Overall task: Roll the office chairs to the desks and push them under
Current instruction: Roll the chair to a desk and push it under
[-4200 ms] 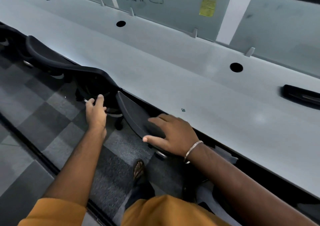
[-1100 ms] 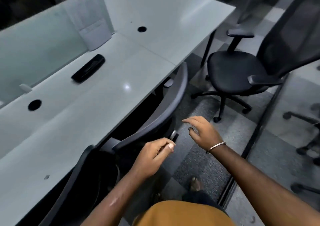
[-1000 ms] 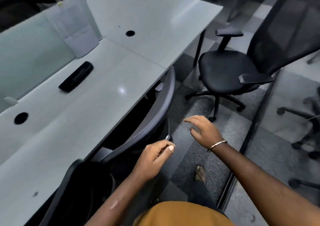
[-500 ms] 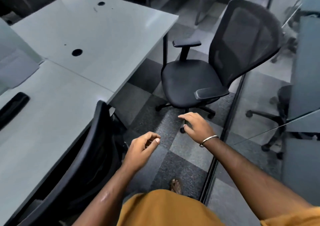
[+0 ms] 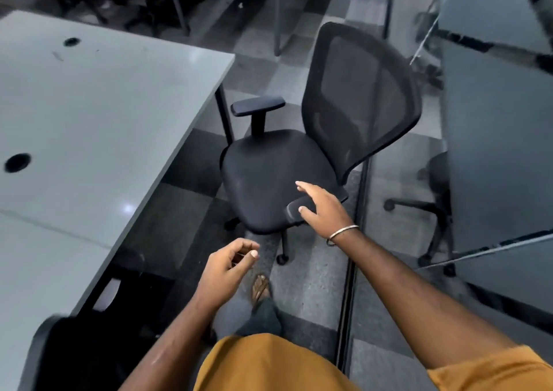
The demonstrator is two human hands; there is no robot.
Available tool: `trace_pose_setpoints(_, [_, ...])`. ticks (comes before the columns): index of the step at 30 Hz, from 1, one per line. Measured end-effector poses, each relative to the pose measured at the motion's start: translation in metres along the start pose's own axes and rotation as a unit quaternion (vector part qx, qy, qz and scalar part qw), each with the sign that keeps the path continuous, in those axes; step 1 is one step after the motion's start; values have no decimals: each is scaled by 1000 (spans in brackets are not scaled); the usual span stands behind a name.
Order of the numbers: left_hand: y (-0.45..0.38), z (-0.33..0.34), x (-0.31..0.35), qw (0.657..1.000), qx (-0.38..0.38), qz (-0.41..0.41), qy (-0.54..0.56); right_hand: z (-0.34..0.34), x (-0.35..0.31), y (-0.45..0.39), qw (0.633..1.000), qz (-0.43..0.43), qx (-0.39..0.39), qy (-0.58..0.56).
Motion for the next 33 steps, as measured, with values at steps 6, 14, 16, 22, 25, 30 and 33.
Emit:
trace_pose_setpoints(6, [-104, 3, 41, 999, -40, 24, 4, -97, 14, -101, 993, -6, 104, 46])
trace_pose_setpoints(14, [-188, 20, 72, 997, -58, 34, -43, -257, 98, -169, 938, 83, 286, 176])
trace_pose_setpoints(16, [-199, 34, 73, 997, -59, 24, -50, -280, 126, -189, 940, 116, 244, 211])
trace_pose_setpoints(22, [-216, 78, 90, 998, -41, -8, -41, -308, 211, -235, 949, 285, 127, -44])
trace_pose_setpoints(25, [-223, 105, 97, 998, -48, -19, -30, -296, 224, -244, 915, 320, 157, -188])
trace_pose_setpoints(30, [-226, 133, 111, 999, -31, -20, -16, -277, 230, -235, 902, 289, 192, -255])
trace_pose_setpoints(33, [-222, 144, 116, 999, -42, -25, -19, -268, 223, -208, 887, 299, 229, -267])
Point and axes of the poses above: each hand's wrist, its own y-axis away from the middle knuckle, its own z-axis out of the palm, x = y × z, the point moved 9 cm from there along -y, towards the middle knuckle, and after that the axes turned 3 degrees about x, right-handed, at the moved point
